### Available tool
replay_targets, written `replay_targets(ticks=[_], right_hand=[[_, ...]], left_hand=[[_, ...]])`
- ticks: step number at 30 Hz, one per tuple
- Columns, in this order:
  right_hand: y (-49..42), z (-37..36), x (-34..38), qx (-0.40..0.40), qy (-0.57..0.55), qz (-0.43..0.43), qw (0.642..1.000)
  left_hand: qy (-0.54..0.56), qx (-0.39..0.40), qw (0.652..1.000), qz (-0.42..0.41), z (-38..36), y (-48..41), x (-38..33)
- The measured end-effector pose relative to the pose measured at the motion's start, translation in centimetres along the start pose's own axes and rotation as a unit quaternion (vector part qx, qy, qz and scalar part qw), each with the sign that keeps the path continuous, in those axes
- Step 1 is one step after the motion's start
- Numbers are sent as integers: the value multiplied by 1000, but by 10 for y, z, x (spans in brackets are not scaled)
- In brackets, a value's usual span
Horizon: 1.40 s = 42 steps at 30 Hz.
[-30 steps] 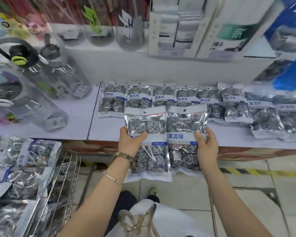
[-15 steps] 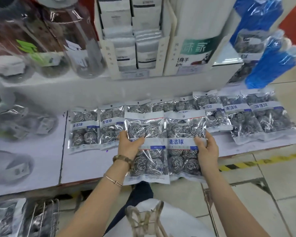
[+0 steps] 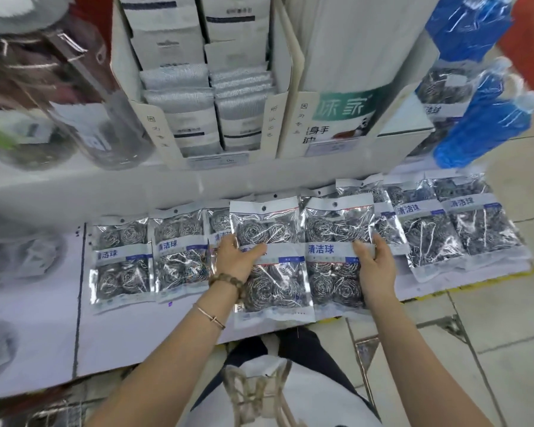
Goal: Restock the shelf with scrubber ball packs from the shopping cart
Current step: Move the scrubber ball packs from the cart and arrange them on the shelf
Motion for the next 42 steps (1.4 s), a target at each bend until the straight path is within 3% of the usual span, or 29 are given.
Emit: replay_targets(ticks=[6,14,26,32,35,38,40,42], right_hand=[[-56,-1,-3,33,36,-10,999],[-117,-17,-13,80,107,-36,990],[-168,-51,-33,122,115,-69,983],[-161,-63,-26,136,233,27,963],[-151,-69,-33,143,286,103,942],[-143,-65,-36,139,322,158,923],[-141,-60,-39,125,382,204,893],[-139,-57,-45,145,446,190,862]], left_hand=[[-50,-36,997,38,-25,-16,-8],[-16,-77,992,94,-59,-53,-14],[-5,-99,985,139,-83,-101,-16],[-11,-117,985,130,-89,-99,-11],[-77,-143,984,68,-89,-95,-12],[-220,-137,965,-42,-96,-82,-19],[-328,-77,937,-92,-110,-74,-14],[-433,2,896,-96,-126,-69,-2]])
Point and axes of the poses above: each hand's wrist, its own y-axis away from the middle knuckle, its own z-axis out of the back of the hand, x = y × z, the point moved 5 cm from there along -y, towards the middle knuckle, and after that the axes turned 4 degrees about y, right-handed, at the moved point
